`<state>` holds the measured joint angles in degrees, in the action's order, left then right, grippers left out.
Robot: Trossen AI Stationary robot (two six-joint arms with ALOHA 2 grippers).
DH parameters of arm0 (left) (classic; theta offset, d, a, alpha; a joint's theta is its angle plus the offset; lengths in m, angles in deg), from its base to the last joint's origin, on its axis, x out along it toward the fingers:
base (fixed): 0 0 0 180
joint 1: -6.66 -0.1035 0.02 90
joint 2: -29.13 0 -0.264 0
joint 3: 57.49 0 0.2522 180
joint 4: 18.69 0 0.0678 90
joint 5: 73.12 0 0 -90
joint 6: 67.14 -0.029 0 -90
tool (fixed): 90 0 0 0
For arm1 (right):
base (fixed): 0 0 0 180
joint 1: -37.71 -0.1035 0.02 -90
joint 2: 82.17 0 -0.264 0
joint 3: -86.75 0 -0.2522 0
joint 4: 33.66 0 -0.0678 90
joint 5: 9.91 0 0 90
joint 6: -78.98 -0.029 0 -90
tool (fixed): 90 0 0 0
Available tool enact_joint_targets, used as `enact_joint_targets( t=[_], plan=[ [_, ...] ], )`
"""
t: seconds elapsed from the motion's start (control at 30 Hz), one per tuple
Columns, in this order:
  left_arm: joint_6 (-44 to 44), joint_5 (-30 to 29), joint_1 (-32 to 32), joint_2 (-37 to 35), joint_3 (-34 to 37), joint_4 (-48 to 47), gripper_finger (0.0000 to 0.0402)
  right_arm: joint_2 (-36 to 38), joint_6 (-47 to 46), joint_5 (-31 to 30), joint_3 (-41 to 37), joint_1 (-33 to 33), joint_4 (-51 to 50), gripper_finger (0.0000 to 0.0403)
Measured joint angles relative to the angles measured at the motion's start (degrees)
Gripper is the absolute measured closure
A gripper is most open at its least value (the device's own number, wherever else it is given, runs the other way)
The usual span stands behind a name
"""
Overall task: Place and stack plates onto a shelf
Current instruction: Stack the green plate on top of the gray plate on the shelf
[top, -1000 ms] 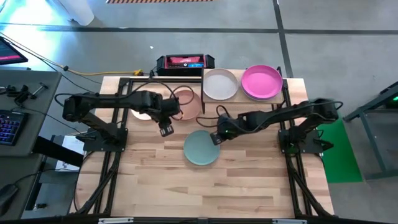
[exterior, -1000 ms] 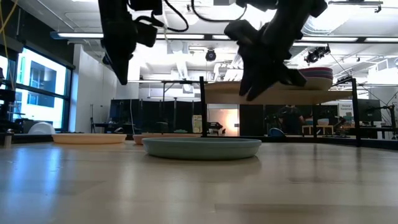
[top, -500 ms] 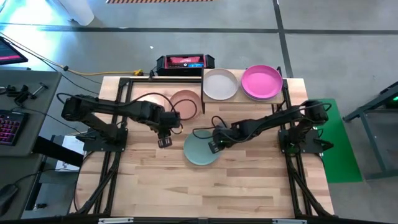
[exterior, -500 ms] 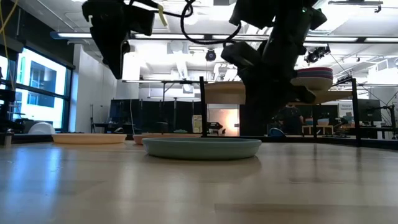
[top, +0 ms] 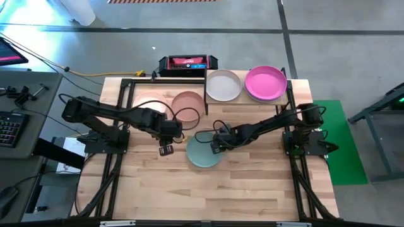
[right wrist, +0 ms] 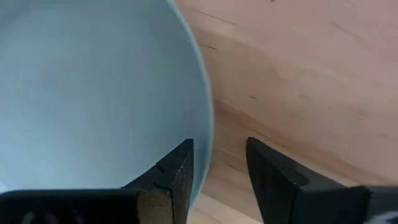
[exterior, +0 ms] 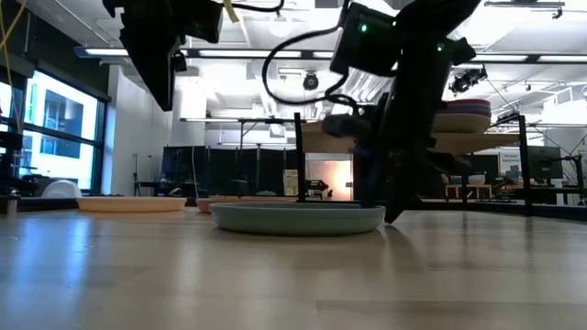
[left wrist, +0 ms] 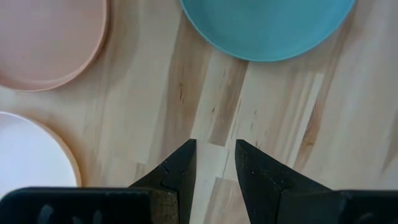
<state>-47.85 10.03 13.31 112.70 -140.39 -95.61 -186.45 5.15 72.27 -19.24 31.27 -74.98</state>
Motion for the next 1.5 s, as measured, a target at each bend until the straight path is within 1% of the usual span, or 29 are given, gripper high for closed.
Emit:
enact_joint_targets(
  t=[0.23,0.33,0.43,0.63,0.67,0.9,1.07,1.27,1.5],
  plan=[
    [0.63,-1.4,1.09,0.0,0.0,0.02,0.03,-0.62,-1.3,0.99,0.0,0.04,1.94,0.027],
    [0.68,-1.43,1.08,0.0,0.0,0.02,0.03,-0.62,-2.97,1.24,0.0,0.04,1.96,0.028],
    [0.68,-1.59,1.08,0.0,0.0,0.02,0.03,-0.64,-3.89,1.48,0.0,0.05,2.0,0.0307],
    [0.64,-2.71,1.08,0.0,0.0,0.02,0.03,-0.73,-5.7,2.59,0.0,0.02,2.43,0.0388],
    [0.59,-2.71,1.08,0.0,0.0,0.03,0.03,-0.75,-5.7,2.94,0.0,0.0,2.73,0.0395],
    [0.54,-2.72,1.05,0.0,-0.02,0.02,0.03,-0.52,-5.38,3.62,0.0,0.0,2.33,0.0401],
    [0.05,-2.73,1.05,0.0,-0.02,0.0,0.03,1.25,-5.19,3.97,0.0,-0.05,1.76,0.0402],
    [-0.91,-2.73,1.05,0.0,-0.04,-0.04,0.03,5.89,-4.16,3.28,0.0,-0.11,-0.09,0.0402],
    [-2.16,-2.77,0.81,-0.02,-0.04,-0.03,0.03,12.79,-3.26,-0.09,0.0,-0.11,-2.57,0.0402]
  ],
)
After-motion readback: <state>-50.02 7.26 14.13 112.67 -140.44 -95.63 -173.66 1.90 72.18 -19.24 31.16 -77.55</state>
